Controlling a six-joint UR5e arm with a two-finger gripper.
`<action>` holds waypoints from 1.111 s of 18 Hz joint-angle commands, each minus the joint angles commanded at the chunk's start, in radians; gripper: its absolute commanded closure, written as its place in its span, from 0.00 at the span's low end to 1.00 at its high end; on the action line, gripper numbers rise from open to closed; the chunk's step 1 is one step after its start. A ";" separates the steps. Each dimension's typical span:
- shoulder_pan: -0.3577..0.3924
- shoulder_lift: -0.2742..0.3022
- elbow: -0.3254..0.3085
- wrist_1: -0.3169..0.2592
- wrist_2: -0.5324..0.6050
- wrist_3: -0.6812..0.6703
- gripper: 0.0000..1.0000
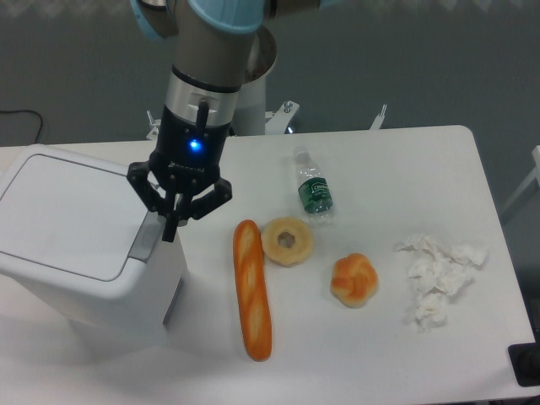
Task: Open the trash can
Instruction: 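Push the gripper against the lid to swing it open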
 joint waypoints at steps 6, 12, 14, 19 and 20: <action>-0.005 0.002 -0.011 0.000 0.002 0.000 1.00; -0.005 0.002 -0.020 -0.002 0.002 0.002 1.00; -0.005 -0.002 -0.020 -0.002 0.002 0.002 1.00; -0.005 -0.002 -0.020 -0.002 0.002 0.000 1.00; -0.005 -0.002 -0.020 -0.002 0.002 0.002 1.00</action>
